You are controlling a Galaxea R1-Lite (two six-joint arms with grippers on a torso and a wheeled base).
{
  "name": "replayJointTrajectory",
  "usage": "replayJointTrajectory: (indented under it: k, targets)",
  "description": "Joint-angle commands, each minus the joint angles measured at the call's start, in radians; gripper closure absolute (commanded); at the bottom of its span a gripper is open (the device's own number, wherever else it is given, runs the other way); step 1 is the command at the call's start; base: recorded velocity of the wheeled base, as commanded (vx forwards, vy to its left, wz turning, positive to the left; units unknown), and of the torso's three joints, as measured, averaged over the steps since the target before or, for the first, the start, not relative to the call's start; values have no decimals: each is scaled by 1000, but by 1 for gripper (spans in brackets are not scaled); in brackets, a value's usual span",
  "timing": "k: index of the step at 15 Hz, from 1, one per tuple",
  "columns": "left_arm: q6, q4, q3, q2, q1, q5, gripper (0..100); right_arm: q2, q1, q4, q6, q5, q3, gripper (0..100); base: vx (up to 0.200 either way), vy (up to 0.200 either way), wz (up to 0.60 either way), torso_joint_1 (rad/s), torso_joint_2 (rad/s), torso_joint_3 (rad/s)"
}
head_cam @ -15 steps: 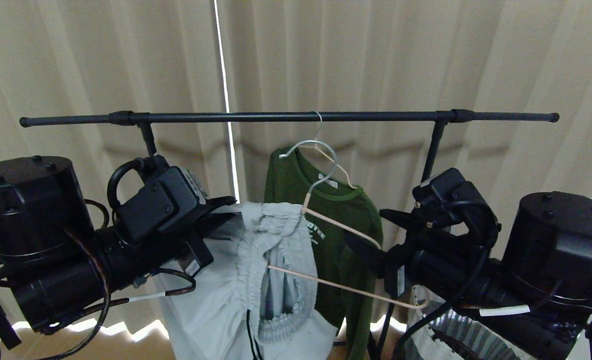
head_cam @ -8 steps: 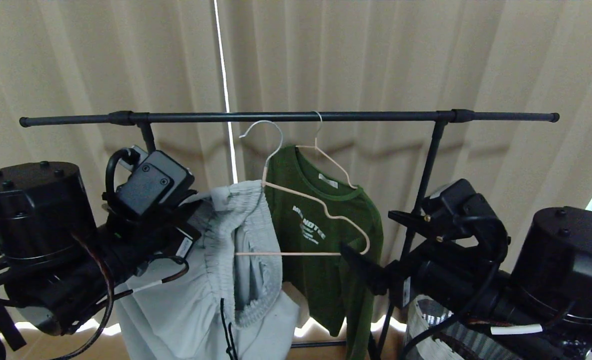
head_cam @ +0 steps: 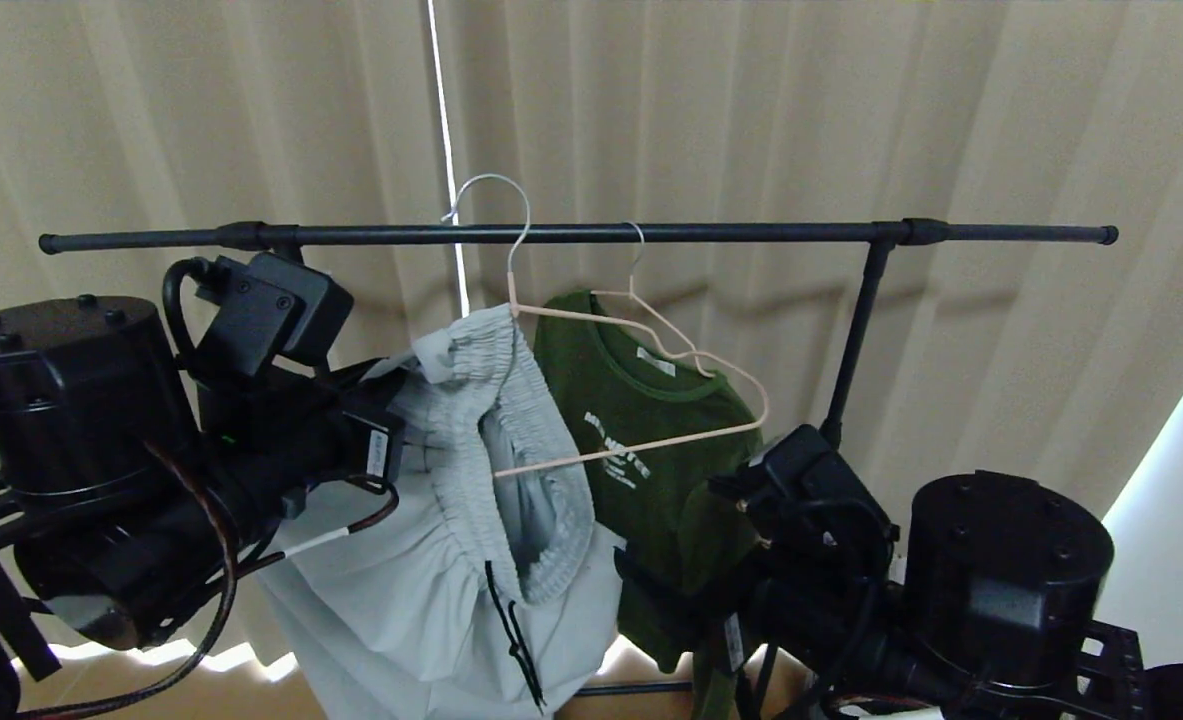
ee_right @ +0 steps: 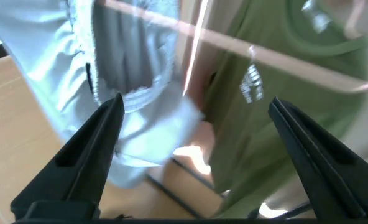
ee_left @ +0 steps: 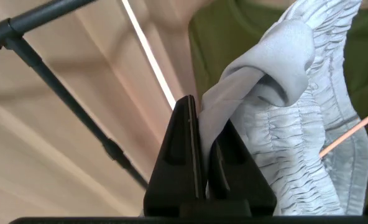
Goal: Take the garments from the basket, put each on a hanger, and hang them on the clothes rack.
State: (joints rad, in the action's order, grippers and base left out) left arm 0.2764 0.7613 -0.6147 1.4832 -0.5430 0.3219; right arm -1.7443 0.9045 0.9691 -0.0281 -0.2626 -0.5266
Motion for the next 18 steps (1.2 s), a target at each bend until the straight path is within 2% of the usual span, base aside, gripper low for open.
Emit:
replayJointTrajectory:
  k: [1, 7, 11, 12, 15, 18]
  targets:
    - [-8, 1, -2, -37, -14, 0, 100, -81, 4, 36, -7, -1, -16, 0, 0, 0, 0, 0, 0, 0]
    - [-6, 3, -2, -92, -98, -9, 100, -169, -27, 72, -10, -1, -81, 0, 0, 0, 0, 0, 0, 0]
    - [-8, 6, -4, -103, -98, -11, 100, -184, -52, 106, -12, -3, -59, 0, 0, 0, 0, 0, 0, 0]
    - [-6, 6, -4, -104, -98, -11, 100, -182, -56, 106, -13, -3, -58, 100, 0, 0, 0, 0, 0, 0]
    - [-5, 4, 1, -98, -81, -7, 100, -166, -79, 108, -18, -14, -47, 100, 0, 0, 0, 0, 0, 0]
    - [26, 4, 38, -96, -5, -9, 100, -143, -150, 164, -13, -12, 8, 100, 0, 0, 0, 0, 0, 0]
